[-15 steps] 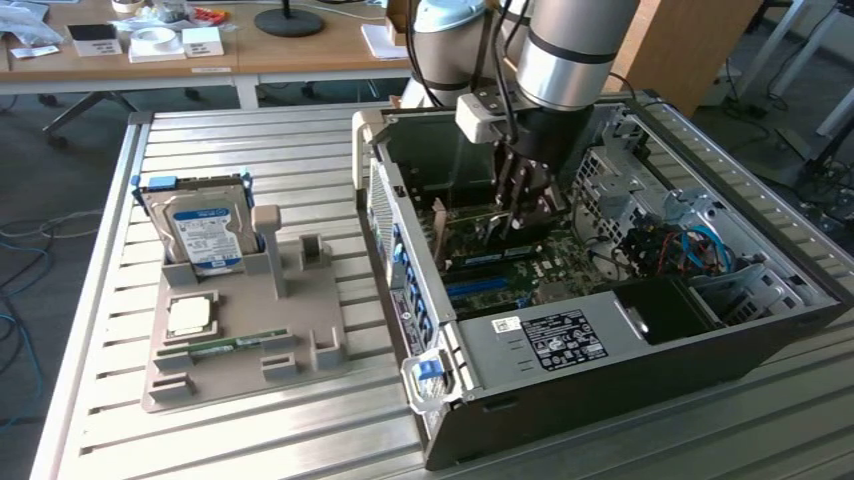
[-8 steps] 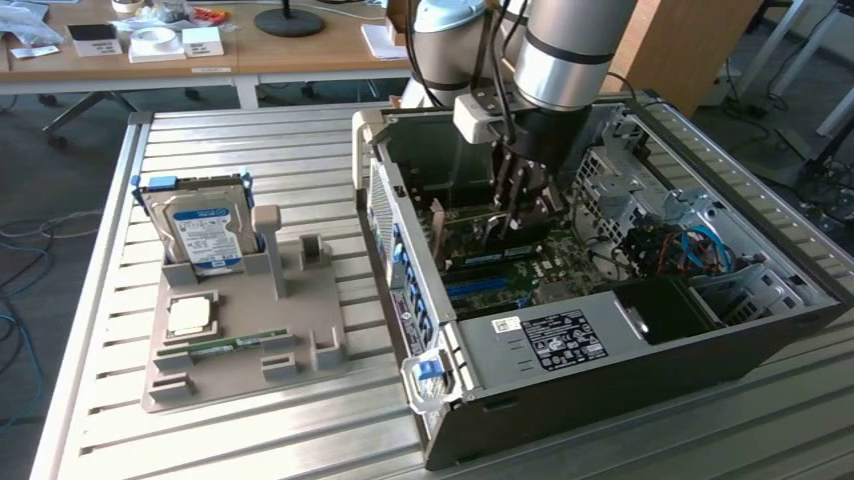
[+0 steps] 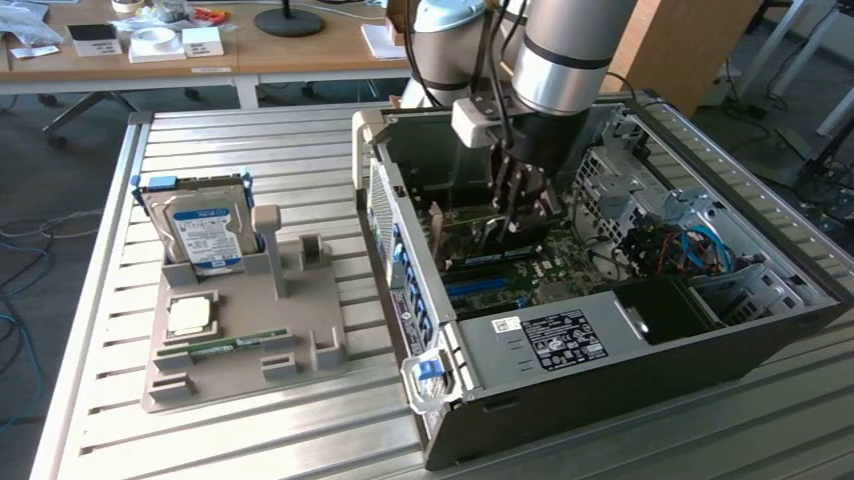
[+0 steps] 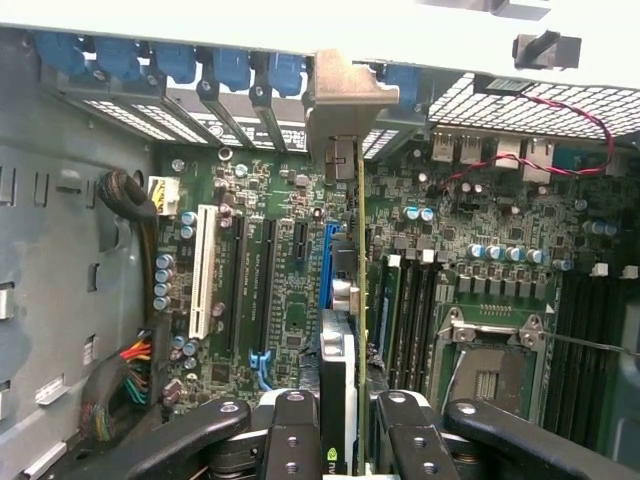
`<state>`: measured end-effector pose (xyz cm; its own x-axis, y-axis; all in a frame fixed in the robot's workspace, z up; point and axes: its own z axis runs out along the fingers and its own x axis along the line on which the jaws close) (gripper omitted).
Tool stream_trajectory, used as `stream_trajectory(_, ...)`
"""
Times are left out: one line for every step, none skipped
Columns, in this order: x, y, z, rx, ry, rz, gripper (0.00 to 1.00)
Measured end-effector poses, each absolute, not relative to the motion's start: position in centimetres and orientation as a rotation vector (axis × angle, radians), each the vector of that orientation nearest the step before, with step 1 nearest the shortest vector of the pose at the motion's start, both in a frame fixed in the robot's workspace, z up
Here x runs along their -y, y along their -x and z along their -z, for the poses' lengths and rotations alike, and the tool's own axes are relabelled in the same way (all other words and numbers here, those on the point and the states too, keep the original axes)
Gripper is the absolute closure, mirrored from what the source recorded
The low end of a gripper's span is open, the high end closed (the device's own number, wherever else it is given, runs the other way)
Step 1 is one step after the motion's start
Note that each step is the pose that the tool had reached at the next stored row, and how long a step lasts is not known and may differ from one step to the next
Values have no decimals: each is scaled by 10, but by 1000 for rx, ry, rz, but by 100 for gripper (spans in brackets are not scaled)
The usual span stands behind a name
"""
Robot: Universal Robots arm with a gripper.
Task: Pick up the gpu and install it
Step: 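Insert the gpu into the slot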
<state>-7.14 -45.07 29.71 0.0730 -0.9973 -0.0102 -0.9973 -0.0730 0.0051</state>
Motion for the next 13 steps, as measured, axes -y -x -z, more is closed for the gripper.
stream_trajectory(451, 72, -297, -2137, 2298, -17, 73)
stream_trajectory(451, 72, -297, -2138, 2297, -17, 73)
stream_trajectory(451, 72, -297, -2139, 2297, -17, 73)
stream_trajectory(451, 72, -296, -2139, 2296, -17, 73)
stream_trajectory(451, 73, -296, -2140, 2296, -17, 73)
stream_trajectory(451, 73, -296, -2141, 2295, -17, 73)
stream_trajectory(451, 73, -295, -2141, 2295, -17, 73)
stream_trajectory(451, 73, -294, -2141, 2294, -17, 73)
stream_trajectory(451, 73, -294, -2142, 2294, -17, 73)
stream_trajectory(451, 74, -293, -2142, 2294, -17, 73)
stream_trajectory(451, 74, -292, -2142, 2294, -17, 73)
stream_trajectory(451, 74, -291, -2142, 2293, -17, 73)
stream_trajectory(451, 74, -290, -2143, 2293, -17, 73)
